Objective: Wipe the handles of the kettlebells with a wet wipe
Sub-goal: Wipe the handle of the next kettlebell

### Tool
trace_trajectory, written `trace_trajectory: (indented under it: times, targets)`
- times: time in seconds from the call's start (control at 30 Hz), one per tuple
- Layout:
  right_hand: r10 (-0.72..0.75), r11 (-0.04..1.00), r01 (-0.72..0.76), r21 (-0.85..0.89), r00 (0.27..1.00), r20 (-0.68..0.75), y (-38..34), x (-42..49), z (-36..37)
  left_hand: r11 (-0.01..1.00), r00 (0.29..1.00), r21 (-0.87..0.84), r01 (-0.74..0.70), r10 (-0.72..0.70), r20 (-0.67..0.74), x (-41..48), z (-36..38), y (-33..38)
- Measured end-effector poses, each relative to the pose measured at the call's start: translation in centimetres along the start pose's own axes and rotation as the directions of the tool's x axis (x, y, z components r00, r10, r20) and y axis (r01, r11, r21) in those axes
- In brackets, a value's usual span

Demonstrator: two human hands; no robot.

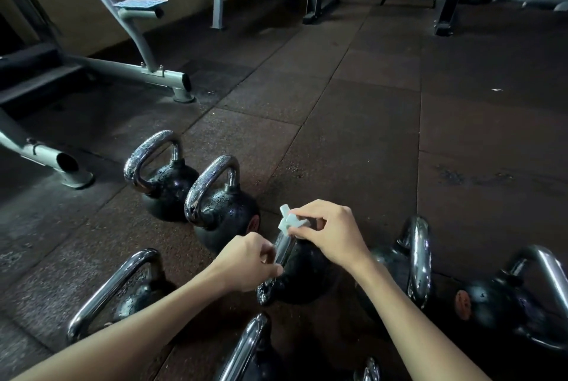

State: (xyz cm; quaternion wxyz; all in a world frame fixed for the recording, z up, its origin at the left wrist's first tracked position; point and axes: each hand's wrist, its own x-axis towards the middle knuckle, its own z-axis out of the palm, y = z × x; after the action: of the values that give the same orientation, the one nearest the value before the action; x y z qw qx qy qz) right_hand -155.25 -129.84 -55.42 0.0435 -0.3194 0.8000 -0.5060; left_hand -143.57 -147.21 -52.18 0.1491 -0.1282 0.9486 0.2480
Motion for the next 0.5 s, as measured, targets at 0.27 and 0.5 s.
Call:
trace_trajectory:
  times: [0.27, 0.5]
  targets:
    - [0.249, 0.963, -0.244, 0.119, 0.968, -0.034, 1.3, 1.8, 0.5, 0.998, 0.998, -0.027, -0.057, 0.057, -0.029, -1.3, -0.5, -1.0]
    - [0.312, 0.921, -0.293, 0.256, 0.95, -0.036, 2.3, 2.0, 0.3, 0.996, 0.997, -0.033, -0.082, 0.082, 0.008, -0.5, -0.2, -0.7]
